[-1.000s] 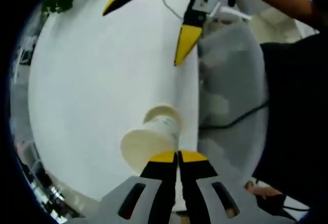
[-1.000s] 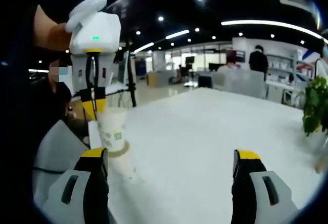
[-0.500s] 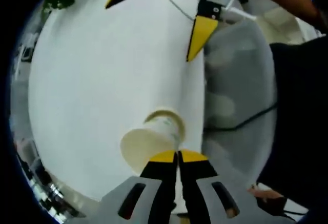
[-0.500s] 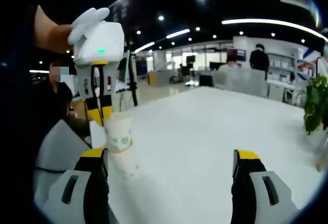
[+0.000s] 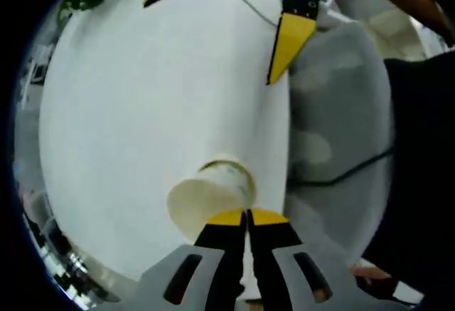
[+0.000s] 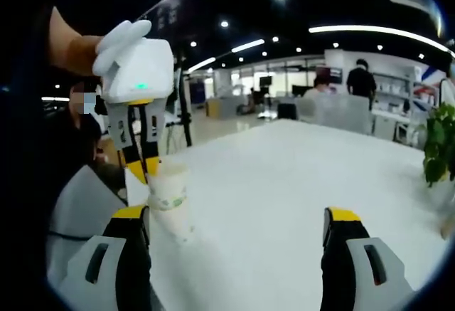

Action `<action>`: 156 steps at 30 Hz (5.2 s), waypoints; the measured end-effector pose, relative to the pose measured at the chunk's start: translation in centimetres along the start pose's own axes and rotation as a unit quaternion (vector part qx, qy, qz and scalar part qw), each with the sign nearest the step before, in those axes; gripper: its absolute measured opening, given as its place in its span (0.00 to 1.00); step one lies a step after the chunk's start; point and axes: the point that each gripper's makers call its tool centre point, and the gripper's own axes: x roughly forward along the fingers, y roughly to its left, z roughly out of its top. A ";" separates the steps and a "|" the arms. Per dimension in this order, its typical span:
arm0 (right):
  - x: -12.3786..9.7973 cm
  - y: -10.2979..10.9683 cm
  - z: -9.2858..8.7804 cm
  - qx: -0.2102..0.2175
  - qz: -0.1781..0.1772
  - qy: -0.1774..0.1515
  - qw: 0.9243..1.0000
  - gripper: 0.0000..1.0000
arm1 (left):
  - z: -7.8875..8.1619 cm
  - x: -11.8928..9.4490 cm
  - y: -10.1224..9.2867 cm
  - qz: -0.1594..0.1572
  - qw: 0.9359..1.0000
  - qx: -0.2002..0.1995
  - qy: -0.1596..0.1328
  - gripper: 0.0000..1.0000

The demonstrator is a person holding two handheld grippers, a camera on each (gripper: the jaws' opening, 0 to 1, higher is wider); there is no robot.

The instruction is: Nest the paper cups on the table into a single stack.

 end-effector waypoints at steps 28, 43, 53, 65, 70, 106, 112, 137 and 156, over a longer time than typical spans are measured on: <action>-0.1 0.2 -1.0 0.009 -0.003 0.000 1.000 1.00 | 0.8 3.5 -0.6 -0.002 1.000 -0.026 -0.007 0.01; 0.0 0.6 -1.0 0.011 -0.002 0.000 1.000 1.00 | 0.2 2.7 -0.1 -0.006 0.998 -0.045 -0.042 0.05; 0.3 0.6 -0.6 0.009 0.001 -0.003 1.000 1.00 | 0.6 1.6 0.5 0.015 0.993 -0.040 -0.106 0.26; 0.1 0.4 1.3 0.012 0.006 -0.027 1.000 1.00 | -0.3 -0.2 3.7 0.050 0.971 -0.086 -0.219 0.67; 0.2 0.2 2.1 0.004 -0.003 -0.038 0.999 1.00 | -1.3 -1.4 5.4 0.075 0.949 -0.119 -0.282 0.76; 1.2 -2.3 3.8 -0.048 -0.075 -0.024 0.996 1.00 | -17.0 -4.8 10.1 0.258 0.732 -0.313 -0.547 1.00; 0.4 -3.2 3.6 -0.041 -0.091 -0.026 0.995 1.00 | -17.7 -4.3 9.6 0.273 0.726 -0.320 -0.544 1.00; 0.8 -1.3 2.8 -0.048 -0.075 -0.070 0.994 1.00 | -14.6 -1.9 7.4 0.244 0.752 -0.280 -0.544 1.00; 3.7 3.7 -1.6 -0.048 -0.011 -0.043 0.998 1.00 | -9.8 1.7 5.8 0.202 0.773 -0.237 -0.554 1.00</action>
